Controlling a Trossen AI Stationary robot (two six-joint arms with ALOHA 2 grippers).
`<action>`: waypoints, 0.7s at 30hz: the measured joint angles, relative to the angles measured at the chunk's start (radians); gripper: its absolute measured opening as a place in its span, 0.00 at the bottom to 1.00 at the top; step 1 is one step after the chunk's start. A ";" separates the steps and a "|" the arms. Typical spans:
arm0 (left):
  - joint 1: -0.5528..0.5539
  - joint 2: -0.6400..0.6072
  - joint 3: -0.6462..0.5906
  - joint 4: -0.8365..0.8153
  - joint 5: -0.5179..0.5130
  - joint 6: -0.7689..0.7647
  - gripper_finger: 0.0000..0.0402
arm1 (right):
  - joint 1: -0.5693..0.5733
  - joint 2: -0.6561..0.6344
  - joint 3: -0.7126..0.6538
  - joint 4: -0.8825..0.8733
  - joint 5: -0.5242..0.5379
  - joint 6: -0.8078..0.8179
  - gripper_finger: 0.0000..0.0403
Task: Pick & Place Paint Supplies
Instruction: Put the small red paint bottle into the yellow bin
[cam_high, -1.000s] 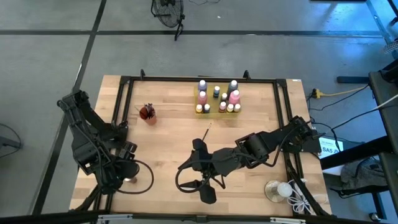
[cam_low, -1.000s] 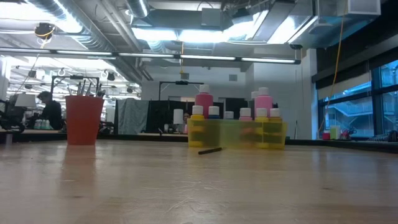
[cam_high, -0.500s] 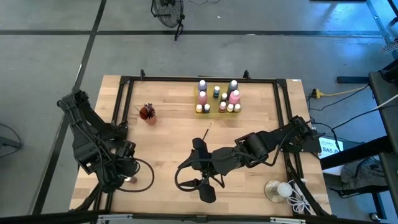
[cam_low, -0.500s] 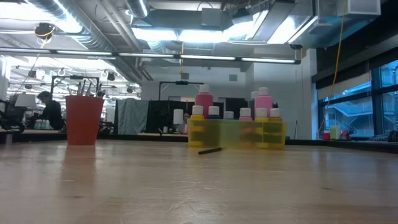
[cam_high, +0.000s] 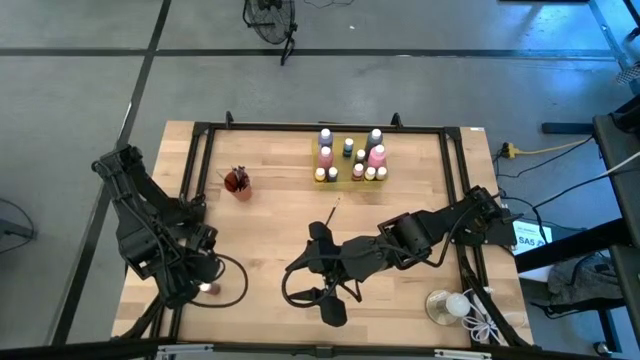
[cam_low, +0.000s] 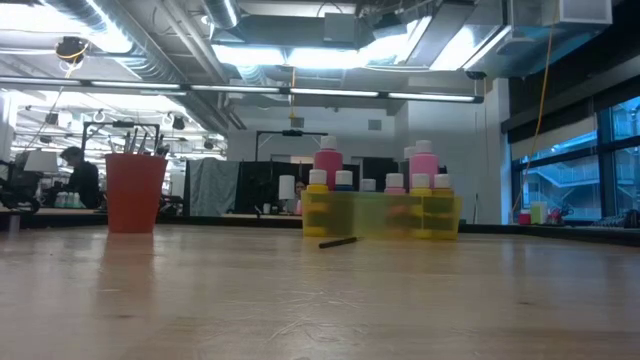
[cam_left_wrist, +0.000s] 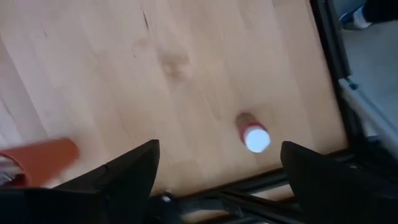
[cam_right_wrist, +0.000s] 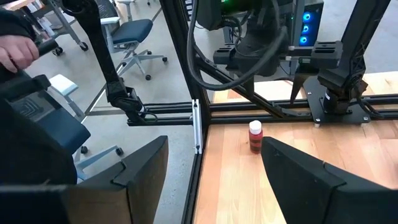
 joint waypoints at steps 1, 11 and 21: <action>0.000 0.000 0.000 0.000 0.015 -0.034 0.83 | 0.000 0.000 0.000 0.000 0.000 0.000 0.65; -0.025 0.000 0.000 -0.074 0.056 -0.248 0.83 | 0.000 0.000 -0.013 0.006 0.002 0.009 0.65; -0.049 0.002 -0.031 -0.024 0.067 -0.320 0.83 | 0.000 0.000 -0.014 0.008 0.002 0.010 0.65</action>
